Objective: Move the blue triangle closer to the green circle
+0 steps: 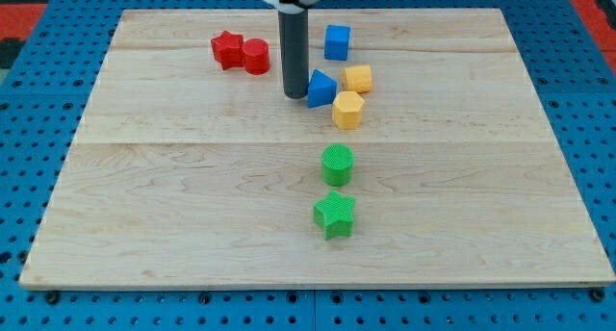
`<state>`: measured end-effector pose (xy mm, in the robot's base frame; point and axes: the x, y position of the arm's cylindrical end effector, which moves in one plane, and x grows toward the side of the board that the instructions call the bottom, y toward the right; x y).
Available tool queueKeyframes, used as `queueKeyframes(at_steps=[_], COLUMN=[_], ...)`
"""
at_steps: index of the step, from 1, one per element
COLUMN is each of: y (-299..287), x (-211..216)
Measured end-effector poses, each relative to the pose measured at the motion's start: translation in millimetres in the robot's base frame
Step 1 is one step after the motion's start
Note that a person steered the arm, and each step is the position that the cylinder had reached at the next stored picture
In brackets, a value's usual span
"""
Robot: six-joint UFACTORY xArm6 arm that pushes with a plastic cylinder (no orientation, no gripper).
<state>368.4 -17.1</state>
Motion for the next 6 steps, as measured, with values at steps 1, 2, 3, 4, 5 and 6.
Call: queueKeyframes(at_steps=[1,2,3,4,5,6], y=[-36.8,7.7,37.3,35.8,32.4,43.9], x=[-24.5,-51.9,-5.1,38.4,38.4,38.4])
